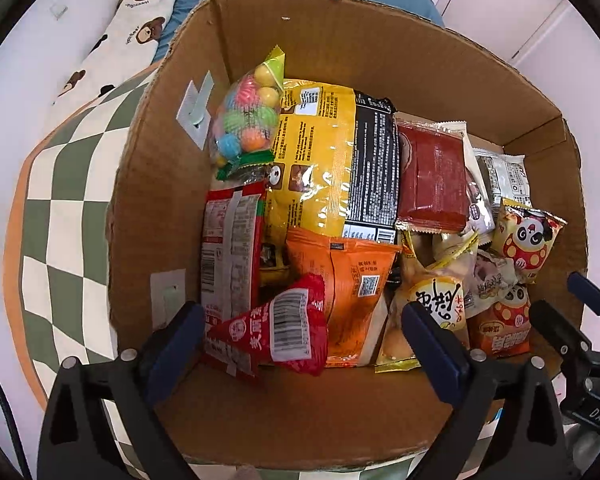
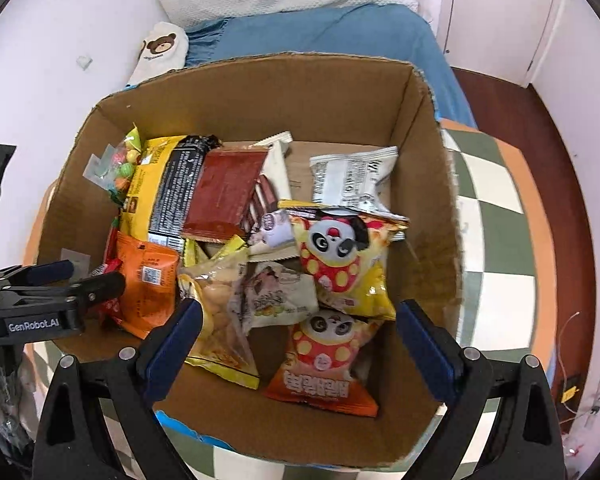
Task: Organize snacks
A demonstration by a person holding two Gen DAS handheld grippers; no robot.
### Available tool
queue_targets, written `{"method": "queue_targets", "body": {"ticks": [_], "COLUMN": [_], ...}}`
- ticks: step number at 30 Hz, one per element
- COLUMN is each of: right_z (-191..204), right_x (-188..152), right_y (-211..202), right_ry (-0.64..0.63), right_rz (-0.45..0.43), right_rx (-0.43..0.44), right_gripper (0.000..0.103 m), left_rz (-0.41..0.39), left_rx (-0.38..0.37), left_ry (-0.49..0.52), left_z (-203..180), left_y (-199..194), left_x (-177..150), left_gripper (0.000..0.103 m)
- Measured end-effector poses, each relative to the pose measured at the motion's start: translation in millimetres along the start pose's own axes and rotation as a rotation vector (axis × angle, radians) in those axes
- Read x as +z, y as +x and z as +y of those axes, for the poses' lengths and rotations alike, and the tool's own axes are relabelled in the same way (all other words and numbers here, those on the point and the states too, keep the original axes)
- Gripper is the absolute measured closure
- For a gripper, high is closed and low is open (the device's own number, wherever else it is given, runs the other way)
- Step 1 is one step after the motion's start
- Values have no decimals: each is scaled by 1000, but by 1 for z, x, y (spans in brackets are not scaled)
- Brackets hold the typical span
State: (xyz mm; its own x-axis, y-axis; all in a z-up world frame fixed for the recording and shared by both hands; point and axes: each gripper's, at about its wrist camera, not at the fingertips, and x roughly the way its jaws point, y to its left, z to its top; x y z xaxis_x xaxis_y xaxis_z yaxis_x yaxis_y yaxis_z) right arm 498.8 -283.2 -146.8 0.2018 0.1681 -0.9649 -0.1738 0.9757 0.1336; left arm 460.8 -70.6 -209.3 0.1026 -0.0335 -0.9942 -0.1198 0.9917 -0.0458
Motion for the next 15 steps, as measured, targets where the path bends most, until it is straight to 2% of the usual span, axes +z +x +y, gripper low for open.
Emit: {"method": "queue_targets", "body": {"ticks": [9, 15], "right_z": [-3, 0], "right_x": [-11, -23], "right_y": [-15, -43], "right_ry": [29, 50], "right_rz": [-22, -79], "right_rx": [-38, -37], "right_gripper": [4, 4], "left_rz": [-80, -150], "left_rx": [12, 5], "left_ry": [9, 37], "left_z": [-7, -17], "left_y": [-25, -56], "left_x": [-17, -34], "left_gripper": [2, 2]}}
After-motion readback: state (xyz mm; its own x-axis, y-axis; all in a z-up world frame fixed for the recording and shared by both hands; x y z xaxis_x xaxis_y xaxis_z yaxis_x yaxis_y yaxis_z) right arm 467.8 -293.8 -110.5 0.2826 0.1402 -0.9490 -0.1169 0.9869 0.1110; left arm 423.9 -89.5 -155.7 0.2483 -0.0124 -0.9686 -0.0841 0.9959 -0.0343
